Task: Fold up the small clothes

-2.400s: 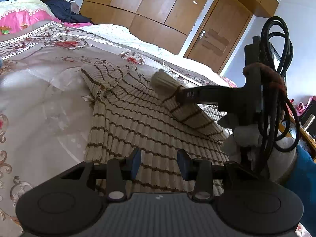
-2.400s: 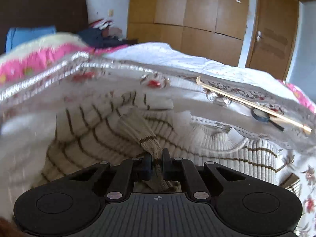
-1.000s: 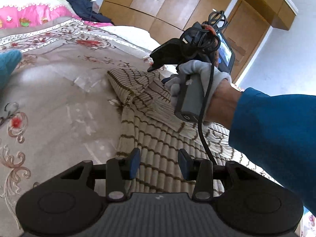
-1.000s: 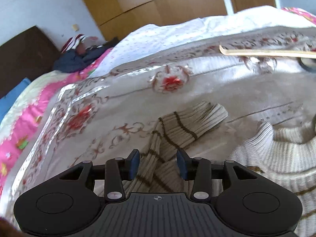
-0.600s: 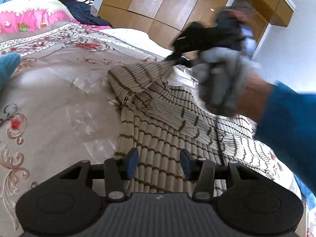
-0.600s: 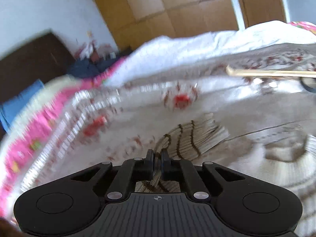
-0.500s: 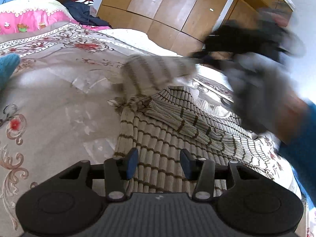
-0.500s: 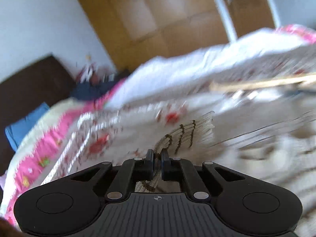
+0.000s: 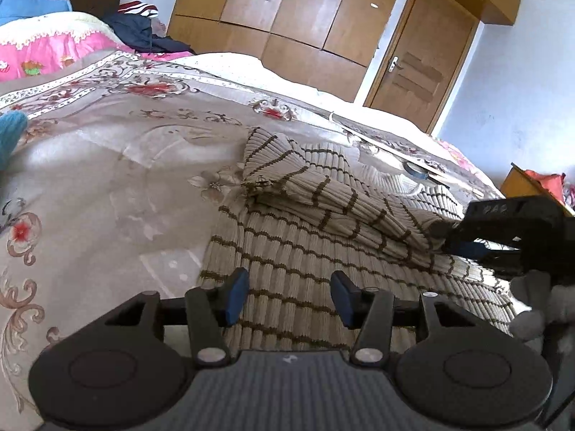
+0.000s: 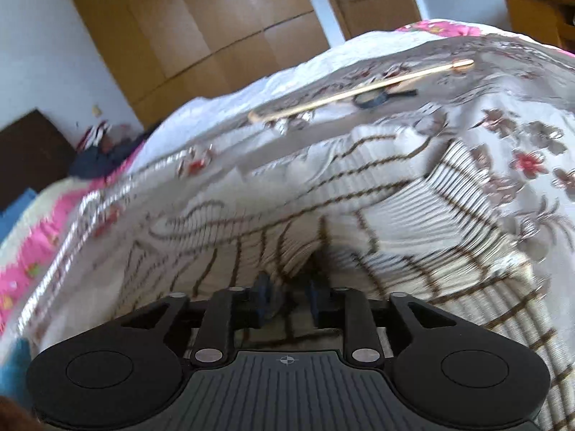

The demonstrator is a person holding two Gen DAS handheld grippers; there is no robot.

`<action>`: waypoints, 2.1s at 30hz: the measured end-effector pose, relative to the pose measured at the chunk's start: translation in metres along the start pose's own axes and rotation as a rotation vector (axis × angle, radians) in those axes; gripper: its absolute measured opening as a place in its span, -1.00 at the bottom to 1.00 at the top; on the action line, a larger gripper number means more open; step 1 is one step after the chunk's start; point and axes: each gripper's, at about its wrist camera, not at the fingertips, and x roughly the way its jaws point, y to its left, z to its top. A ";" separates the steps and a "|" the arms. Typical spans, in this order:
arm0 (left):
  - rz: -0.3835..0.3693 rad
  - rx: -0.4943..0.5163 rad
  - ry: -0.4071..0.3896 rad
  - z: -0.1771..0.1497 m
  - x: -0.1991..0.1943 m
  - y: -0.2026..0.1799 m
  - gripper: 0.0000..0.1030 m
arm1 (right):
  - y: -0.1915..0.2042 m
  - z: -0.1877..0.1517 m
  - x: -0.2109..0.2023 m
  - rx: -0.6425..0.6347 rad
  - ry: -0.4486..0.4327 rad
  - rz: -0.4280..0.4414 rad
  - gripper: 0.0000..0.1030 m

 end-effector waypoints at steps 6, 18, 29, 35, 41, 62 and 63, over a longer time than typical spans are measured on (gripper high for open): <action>-0.004 0.000 -0.002 -0.001 0.000 0.000 0.21 | -0.049 0.004 0.000 0.275 -0.018 0.036 -0.14; 0.000 0.008 -0.005 -0.001 0.001 -0.001 0.21 | -0.079 0.026 0.022 0.548 -0.003 -0.024 -0.78; 0.001 0.022 -0.007 -0.002 0.001 -0.001 0.22 | -0.083 0.030 0.023 0.297 -0.008 -0.137 -0.76; 0.045 -0.004 -0.038 0.000 -0.002 0.004 0.23 | -0.074 0.031 -0.005 0.237 -0.041 -0.130 -0.67; 0.064 -0.102 -0.068 0.007 -0.008 0.021 0.22 | -0.044 0.021 -0.025 0.060 -0.109 -0.231 -0.56; 0.163 -0.037 -0.073 0.012 -0.003 0.023 0.24 | 0.168 0.028 0.131 -0.552 0.242 0.252 -0.95; 0.164 -0.039 -0.067 0.012 -0.001 0.024 0.24 | 0.171 0.026 0.130 -0.559 0.232 0.257 -0.95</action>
